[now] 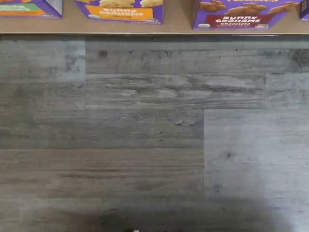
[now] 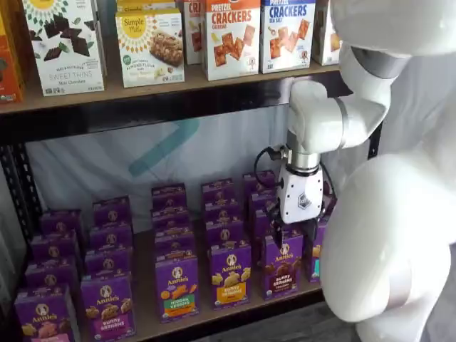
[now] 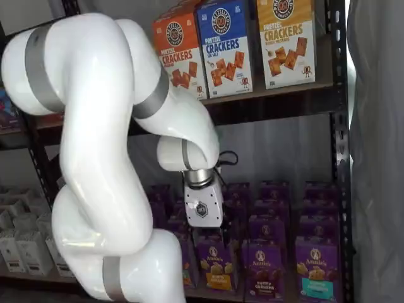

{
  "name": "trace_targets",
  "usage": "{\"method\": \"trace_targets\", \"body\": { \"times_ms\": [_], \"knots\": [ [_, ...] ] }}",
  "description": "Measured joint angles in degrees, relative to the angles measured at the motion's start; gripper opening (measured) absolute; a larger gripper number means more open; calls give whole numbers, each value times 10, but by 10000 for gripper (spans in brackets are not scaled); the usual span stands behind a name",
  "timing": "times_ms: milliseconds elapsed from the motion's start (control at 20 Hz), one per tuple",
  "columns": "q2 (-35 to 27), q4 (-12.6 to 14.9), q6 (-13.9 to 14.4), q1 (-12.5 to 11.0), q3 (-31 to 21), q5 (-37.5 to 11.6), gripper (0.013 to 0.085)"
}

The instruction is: Pick up the purple box with a brown patch in the center, on the bottom shelf, the fifth box from the left

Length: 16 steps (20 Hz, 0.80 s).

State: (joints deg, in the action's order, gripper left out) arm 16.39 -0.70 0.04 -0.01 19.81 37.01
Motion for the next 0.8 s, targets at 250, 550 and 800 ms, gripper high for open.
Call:
{"method": "trace_targets", "body": {
  "times_ms": [250, 550, 800],
  "knots": [
    [-81, 8, -7, -12, 5, -86, 850],
    [-162, 26, -7, -28, 20, -168, 850],
    [-226, 64, 18, -39, 38, -230, 850]
  ]
}}
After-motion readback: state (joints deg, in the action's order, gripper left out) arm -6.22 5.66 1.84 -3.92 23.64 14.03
